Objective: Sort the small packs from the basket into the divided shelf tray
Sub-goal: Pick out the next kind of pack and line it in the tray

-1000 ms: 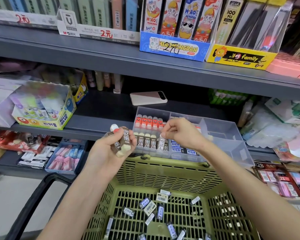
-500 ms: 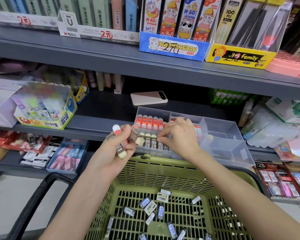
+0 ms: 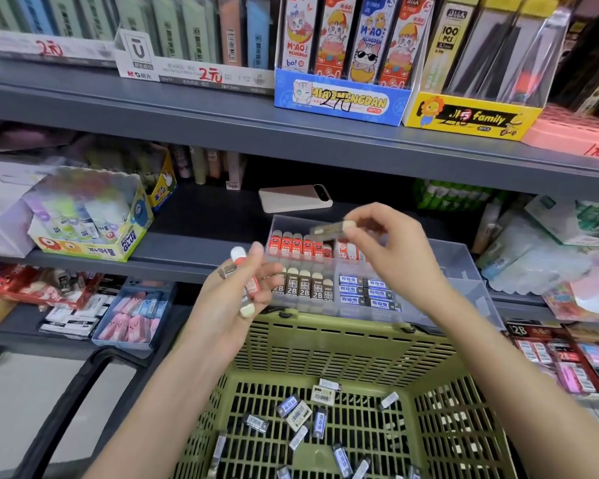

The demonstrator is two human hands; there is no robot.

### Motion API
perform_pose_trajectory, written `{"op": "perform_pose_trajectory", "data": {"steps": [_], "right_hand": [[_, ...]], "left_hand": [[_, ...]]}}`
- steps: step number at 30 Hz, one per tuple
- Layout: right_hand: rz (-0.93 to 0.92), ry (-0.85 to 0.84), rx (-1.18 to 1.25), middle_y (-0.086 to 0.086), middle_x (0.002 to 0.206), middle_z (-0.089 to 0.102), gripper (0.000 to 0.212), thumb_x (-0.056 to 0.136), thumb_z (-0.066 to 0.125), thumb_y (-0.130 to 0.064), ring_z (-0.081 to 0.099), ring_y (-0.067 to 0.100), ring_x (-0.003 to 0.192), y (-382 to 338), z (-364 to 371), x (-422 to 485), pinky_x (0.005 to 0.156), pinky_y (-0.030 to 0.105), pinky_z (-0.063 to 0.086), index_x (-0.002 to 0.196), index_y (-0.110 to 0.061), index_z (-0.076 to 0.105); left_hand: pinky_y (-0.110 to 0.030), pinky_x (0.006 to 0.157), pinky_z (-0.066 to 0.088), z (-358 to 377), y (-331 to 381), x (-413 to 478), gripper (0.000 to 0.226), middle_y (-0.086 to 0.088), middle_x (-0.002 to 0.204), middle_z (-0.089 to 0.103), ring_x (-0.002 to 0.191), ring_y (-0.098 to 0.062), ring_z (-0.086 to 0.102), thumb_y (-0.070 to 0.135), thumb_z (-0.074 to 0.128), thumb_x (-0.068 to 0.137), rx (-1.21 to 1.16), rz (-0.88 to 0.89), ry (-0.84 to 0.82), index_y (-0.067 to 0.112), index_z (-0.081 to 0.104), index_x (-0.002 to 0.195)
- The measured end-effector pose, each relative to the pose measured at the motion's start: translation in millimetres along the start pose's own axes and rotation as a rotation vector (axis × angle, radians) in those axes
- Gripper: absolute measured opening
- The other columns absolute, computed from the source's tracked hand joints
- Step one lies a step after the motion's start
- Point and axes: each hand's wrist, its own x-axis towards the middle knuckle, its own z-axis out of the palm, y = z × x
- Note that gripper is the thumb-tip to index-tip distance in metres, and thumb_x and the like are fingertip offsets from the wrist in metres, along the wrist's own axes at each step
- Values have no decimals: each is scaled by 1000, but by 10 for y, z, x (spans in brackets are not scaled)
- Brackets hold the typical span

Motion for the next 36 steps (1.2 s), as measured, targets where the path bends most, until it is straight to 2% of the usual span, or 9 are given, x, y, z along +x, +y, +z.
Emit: {"op": "perform_pose_trajectory", "data": {"steps": [4, 8, 12, 17, 21, 27, 30, 34, 36], "right_hand": [[81, -198, -238, -5, 83, 68, 12, 88, 62, -19, 59, 6, 75, 159, -8, 141, 71, 19, 43, 93, -13, 71], [-11, -309, -343, 5, 98, 71, 18, 90, 60, -17, 61, 20, 93, 152, 151, 141, 82, 24, 42, 97, -6, 73], [-57, -470, -476, 12, 97, 69, 22, 92, 56, -18, 58, 27, 96, 217, 272, 130, 87, 36, 41, 97, -2, 71], [-78, -353, -671, 0, 99, 64, 20, 91, 57, -30, 47, 23, 97, 303, 273, 181, 86, 34, 37, 99, -26, 74], [-91, -285, -626, -4, 96, 67, 20, 90, 57, -30, 44, 21, 94, 345, 333, 134, 82, 30, 32, 102, -27, 73], [-123, -221, -651, -3, 88, 70, 22, 86, 60, -35, 46, 18, 96, 393, 409, 50, 79, 28, 22, 103, -27, 71], [-160, -216, -668, -4, 82, 70, 16, 85, 61, -34, 46, 16, 91, 411, 407, 11, 79, 30, 24, 93, -30, 73], [-243, -175, -707, -2, 79, 68, 19, 85, 63, -28, 50, 21, 87, 347, 342, -30, 77, 32, 24, 101, -26, 72], [-244, -73, -527, -6, 82, 70, 13, 87, 64, -22, 53, 22, 85, 236, 303, -58, 75, 31, 26, 95, -21, 75]], "left_hand": [[-17, 40, 41, -129, 11, -18, 31, -13, 73, 68, 60, -15, 62, 30, 64, 79, 85, 22, 21, 4, 58, 94], [-19, 39, 37, -153, -11, -29, 7, -17, 73, 69, 57, -18, 60, 13, 51, 95, 160, 23, 20, 8, 47, 99], [-18, 39, 39, -139, -21, -31, 5, -19, 79, 72, 59, -19, 65, 12, 50, 96, 181, 30, 2, 9, 47, 99], [-17, 38, 38, -132, -25, 2, 11, -11, 82, 73, 64, -15, 67, 21, 60, 85, 167, 11, -36, 13, 56, 92], [-13, 36, 31, -115, -36, -4, 14, 5, 65, 64, 48, -3, 48, 30, 68, 69, 170, -17, -98, 20, 67, 78], [-12, 34, 29, -79, -22, -11, 11, 4, 67, 64, 48, -4, 46, 32, 72, 63, 157, -3, -103, 24, 70, 69], [-12, 35, 29, -66, -18, -19, 22, 2, 71, 66, 49, -4, 46, 34, 74, 61, 190, -2, -99, 20, 70, 77], [-12, 35, 30, -19, -17, -36, 45, -1, 73, 69, 49, -2, 49, 38, 77, 55, 274, 40, -96, 14, 66, 90], [-12, 37, 31, 13, -17, -37, 49, -1, 72, 68, 50, -1, 52, 42, 79, 50, 331, 93, -109, 16, 68, 90]]}}
